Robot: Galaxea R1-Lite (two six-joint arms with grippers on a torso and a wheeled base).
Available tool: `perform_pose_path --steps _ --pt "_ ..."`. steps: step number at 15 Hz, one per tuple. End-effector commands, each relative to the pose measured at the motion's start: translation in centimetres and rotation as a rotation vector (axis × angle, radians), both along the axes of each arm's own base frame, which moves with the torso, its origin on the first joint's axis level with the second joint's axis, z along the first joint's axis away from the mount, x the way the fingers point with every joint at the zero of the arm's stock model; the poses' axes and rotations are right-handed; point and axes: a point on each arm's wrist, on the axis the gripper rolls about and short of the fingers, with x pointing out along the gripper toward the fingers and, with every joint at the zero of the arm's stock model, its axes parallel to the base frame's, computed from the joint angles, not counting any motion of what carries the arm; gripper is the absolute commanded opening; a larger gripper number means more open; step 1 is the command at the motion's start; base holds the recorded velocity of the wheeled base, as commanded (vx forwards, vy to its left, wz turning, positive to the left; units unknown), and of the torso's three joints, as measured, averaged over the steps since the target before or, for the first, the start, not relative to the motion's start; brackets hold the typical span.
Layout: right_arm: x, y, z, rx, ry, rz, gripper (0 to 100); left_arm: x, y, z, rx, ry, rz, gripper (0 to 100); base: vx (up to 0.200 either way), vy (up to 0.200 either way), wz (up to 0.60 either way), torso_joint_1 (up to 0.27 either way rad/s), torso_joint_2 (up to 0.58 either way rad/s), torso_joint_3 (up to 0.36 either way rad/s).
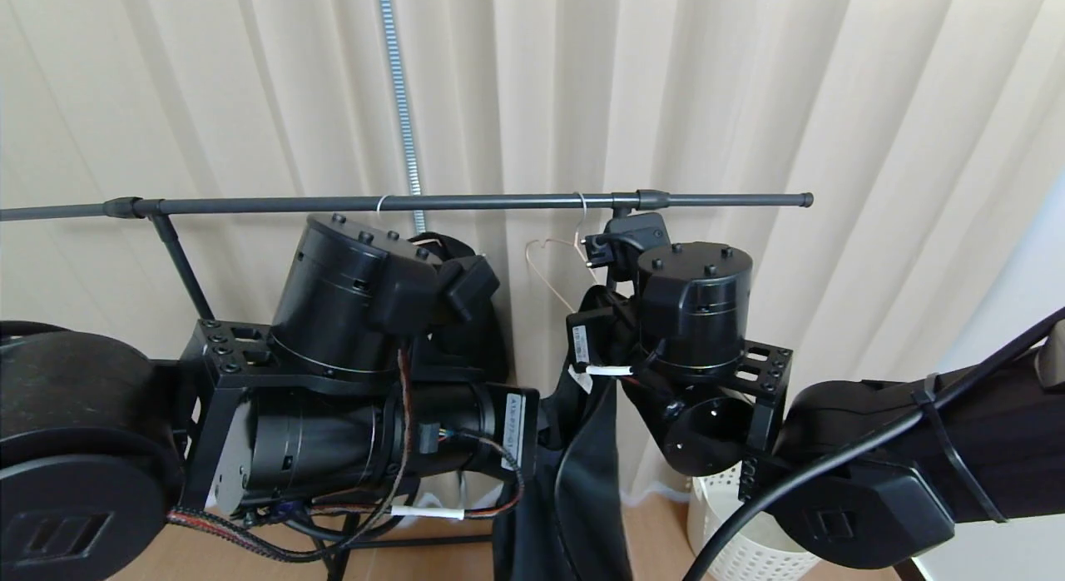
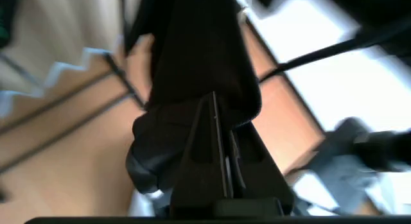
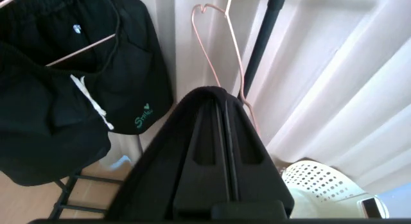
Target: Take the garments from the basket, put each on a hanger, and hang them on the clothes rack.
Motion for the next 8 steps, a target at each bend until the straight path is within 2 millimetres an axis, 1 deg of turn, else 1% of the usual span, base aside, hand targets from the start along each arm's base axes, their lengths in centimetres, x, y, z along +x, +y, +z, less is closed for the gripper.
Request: perform_pose_path --steps 1,4,5,8 --pt "0.3 0.4 -0.7 -0.011 0.011 0.001 0 -0.5 -1.2 0.9 -0.039 -0.005 -0.01 0 0.0 0.0 0.0 0.0 0.0 0.0" --pt "0.2 0.2 -0.5 -0.007 0.008 0.003 0 -0.2 -1.3 0.3 -0.009 -0.005 0.024 0 0.0 0.0 0.0 0.0 0.0 0.0" --pt "0.4 -0.2 -0.1 0.0 0.002 -0.008 0 -0.1 -1.1 0.1 0.001 -0.005 0.032 0 0.0 0.0 0.0 0.0 0.0 0.0" --pt "0.9 -1.7 1.0 0.006 -0.012 -0.045 0 1.7 0.6 0.0 0.041 -0.04 0.098 0 0.0 0.0 0.0 0.0 0.0 0.0"
